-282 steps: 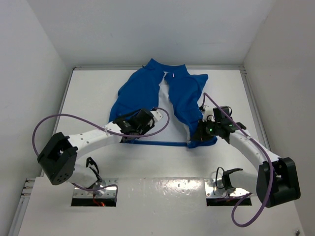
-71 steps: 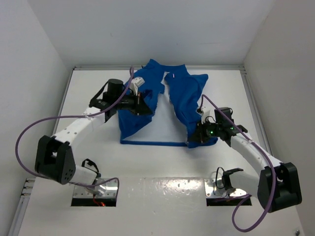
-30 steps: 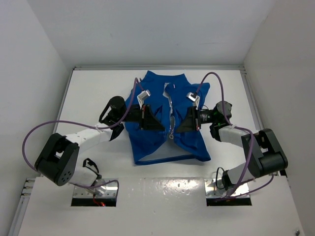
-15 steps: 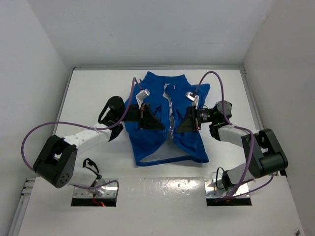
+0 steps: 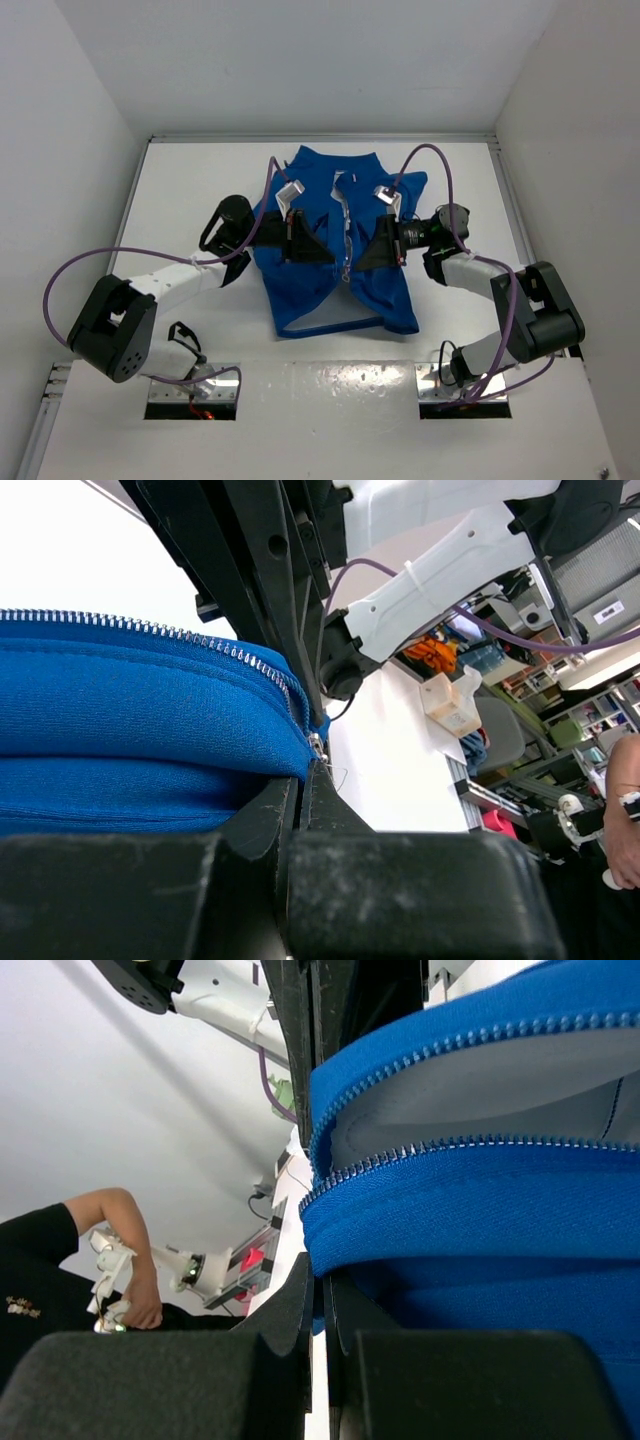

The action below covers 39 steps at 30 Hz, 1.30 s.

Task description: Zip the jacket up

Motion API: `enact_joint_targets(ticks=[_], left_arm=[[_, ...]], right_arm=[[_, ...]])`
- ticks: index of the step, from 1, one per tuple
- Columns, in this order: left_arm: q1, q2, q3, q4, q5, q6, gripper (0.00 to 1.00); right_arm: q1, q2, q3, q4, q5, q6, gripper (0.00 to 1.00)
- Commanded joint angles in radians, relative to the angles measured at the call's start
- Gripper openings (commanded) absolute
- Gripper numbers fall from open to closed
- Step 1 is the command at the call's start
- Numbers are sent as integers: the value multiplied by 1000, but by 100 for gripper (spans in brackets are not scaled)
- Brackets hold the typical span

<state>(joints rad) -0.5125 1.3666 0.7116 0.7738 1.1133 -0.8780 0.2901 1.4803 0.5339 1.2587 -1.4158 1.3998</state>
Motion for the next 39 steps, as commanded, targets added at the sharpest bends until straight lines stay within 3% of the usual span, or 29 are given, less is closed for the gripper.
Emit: enact_joint_targets(ticks=[1, 16, 22, 25, 28, 29, 30, 31, 37, 39], left_arm=[[-11, -6, 25, 91, 34, -4, 0], [-11, -44, -24, 81, 43, -13, 0], [-11, -54, -3, 13, 72, 63, 0], [-11, -54, 51, -129, 117, 207, 0], [-20, -34, 149, -440, 167, 486, 0], [-20, -20, 219, -657, 195, 584, 0], [-20, -9, 256, -757, 207, 761, 0], [-20, 9, 279, -816, 238, 801, 0], [-20, 32, 316, -892, 269, 881, 0], [-20, 32, 316, -901, 269, 881, 5]], right_arm=[[3, -20, 52, 180, 12, -5, 0], [-25, 1, 75, 180, 25, 1, 0], [-16, 0, 86, 182, 9, 13, 0], [0, -6, 72, 180, -11, 1, 0], [12, -3, 70, 180, -25, 2, 0], [12, 1, 72, 183, -35, 4, 0], [14, 0, 77, 180, -43, 4, 0], [12, 3, 78, 182, -48, 2, 0], [18, 14, 84, 182, -74, -4, 0], [21, 9, 83, 185, -72, -4, 0]])
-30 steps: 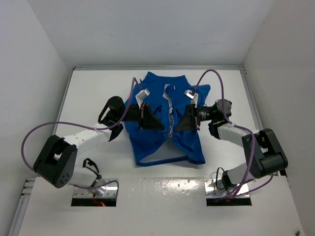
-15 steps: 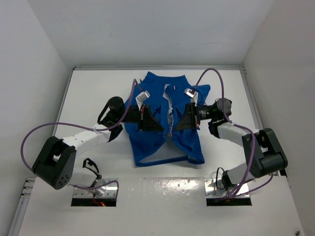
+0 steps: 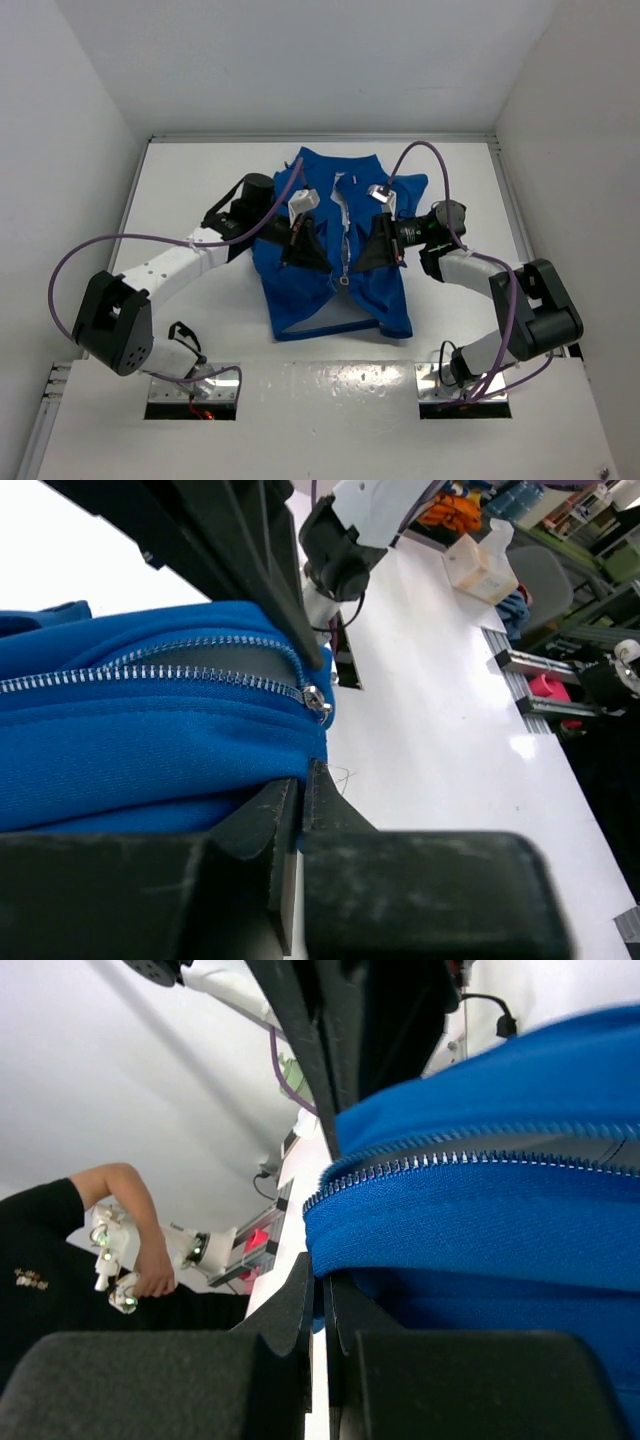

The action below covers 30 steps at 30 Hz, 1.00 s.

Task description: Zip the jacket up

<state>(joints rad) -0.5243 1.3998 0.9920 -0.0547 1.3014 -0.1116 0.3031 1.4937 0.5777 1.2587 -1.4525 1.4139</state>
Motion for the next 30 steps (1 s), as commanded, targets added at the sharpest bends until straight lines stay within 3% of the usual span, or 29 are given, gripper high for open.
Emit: enact_joint_targets(ticks=[1, 7, 11, 18, 21, 22, 25, 30], left_arm=[[-8, -1, 36, -73, 61, 115, 9], [-28, 19, 48, -73, -10, 36, 32], [-39, 28, 48, 22, -28, -119, 34], [-39, 28, -15, 335, -53, -444, 36], [-49, 41, -15, 335, -30, -444, 28], [-58, 41, 0, 264, -21, -412, 20], [-81, 50, 13, 132, -8, -294, 10], [-102, 30, -13, 79, 12, -226, 0]], right_arm=[[7, -4, 39, 185, -37, -20, 0], [10, -4, 40, 185, -19, -12, 0], [18, -1, 31, 186, -6, -12, 0], [21, -3, 22, 186, 1, -20, 0], [24, 0, 16, 186, 0, -18, 0], [24, 2, 16, 188, 0, -18, 0], [24, 7, 16, 186, 3, -20, 0], [19, 19, 24, 188, 9, -18, 0]])
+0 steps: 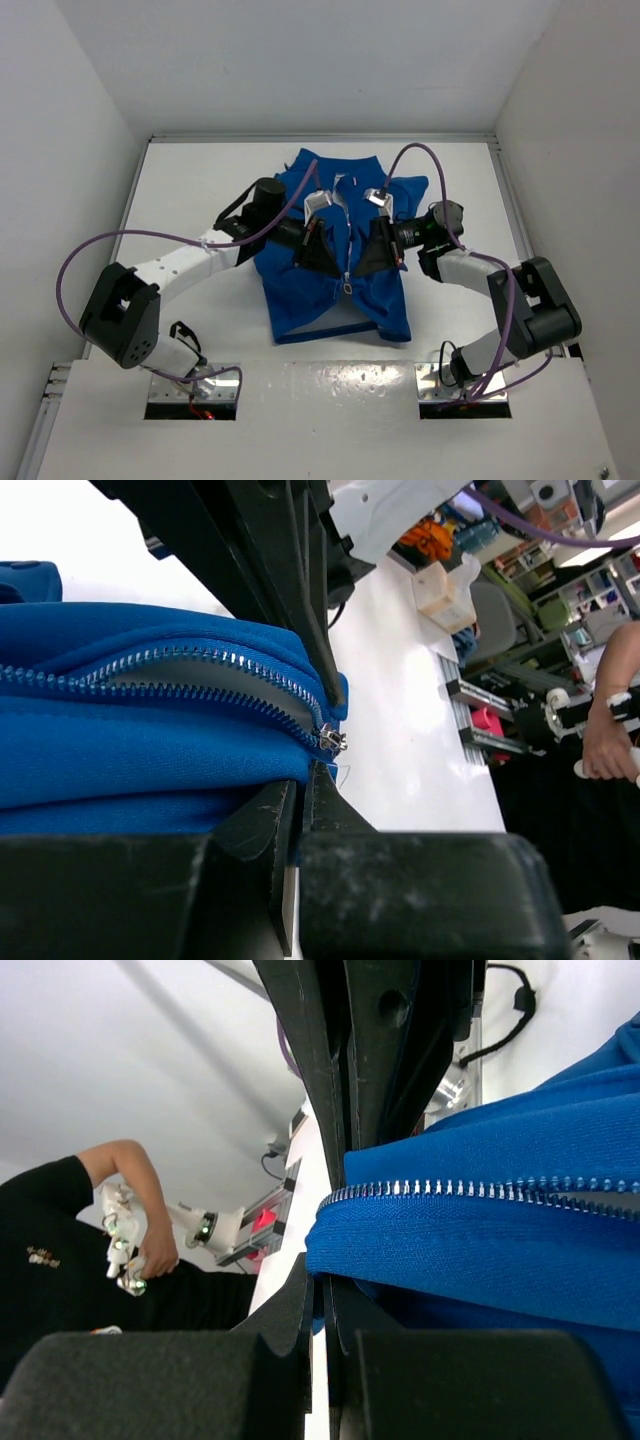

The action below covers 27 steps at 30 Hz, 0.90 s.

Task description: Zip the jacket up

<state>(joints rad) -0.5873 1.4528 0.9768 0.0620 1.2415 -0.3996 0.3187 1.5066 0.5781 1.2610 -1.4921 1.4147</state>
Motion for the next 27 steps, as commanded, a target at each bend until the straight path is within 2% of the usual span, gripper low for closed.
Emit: enact_joint_targets(ticks=[1, 10, 13, 15, 17, 20, 24, 26, 27], left_arm=[[-39, -23, 2, -50, 72, 74, 0], [-57, -89, -18, -275, 93, 343, 0], [-48, -115, -40, -297, 93, 357, 0], [-39, -124, -40, -297, 93, 366, 0], [-28, -124, -49, -306, 93, 366, 0], [-19, -134, -49, -306, 82, 375, 0], [-19, -134, -49, -306, 59, 375, 0], [-19, -134, -49, -306, 47, 375, 0], [-19, -134, -40, -306, 47, 375, 0]], right_arm=[[6, 7, 23, 186, 50, -22, 0], [-10, 26, 25, 186, 49, -25, 0], [-17, 38, 37, 186, 35, -17, 1], [-21, 46, 48, 186, 15, -11, 26], [-20, 44, 77, 186, 1, 9, 41], [-26, 59, 148, 187, -10, 122, 46], [-35, 44, 223, 141, 19, 295, 49], [-35, 17, 224, 50, 36, 240, 49], [-36, -26, 223, -227, 49, 192, 50]])
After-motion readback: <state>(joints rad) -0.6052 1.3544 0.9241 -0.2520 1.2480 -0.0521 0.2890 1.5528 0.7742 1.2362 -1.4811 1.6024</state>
